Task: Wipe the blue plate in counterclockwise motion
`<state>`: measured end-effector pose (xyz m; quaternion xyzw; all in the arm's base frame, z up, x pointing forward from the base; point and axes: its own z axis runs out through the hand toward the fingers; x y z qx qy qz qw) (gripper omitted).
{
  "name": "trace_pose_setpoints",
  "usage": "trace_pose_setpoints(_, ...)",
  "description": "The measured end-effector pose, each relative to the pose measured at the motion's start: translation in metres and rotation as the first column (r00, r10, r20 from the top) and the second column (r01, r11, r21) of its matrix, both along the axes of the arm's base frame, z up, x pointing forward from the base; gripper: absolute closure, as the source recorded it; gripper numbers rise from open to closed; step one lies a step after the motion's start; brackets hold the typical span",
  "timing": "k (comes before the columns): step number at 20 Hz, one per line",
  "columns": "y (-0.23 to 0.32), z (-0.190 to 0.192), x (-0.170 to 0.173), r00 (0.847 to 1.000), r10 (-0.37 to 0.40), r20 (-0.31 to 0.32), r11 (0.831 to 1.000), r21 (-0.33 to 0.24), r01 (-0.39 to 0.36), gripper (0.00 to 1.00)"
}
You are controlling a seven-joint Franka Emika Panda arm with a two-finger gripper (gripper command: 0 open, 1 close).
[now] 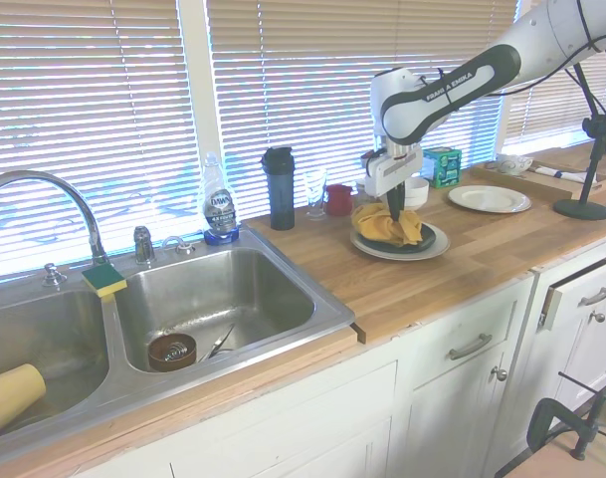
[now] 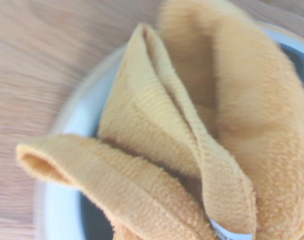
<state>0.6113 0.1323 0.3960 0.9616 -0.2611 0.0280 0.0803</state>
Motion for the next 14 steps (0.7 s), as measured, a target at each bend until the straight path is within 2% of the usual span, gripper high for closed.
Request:
trace_pose_setpoints(5, 0.014, 0.000, -0.016, 0.999, 0.031, 0.029, 0.999, -0.025, -0.030, 1.00)
trace_pose_setpoints(9, 0.008, -0.009, -0.043, 0.997, 0.046, 0.060, 0.998, -0.034, -0.044, 1.00)
trace_pose_setpoints(14, -0.010, -0.026, -0.071, 0.997, 0.037, 0.065, 0.999, -0.029, -0.035, 1.00)
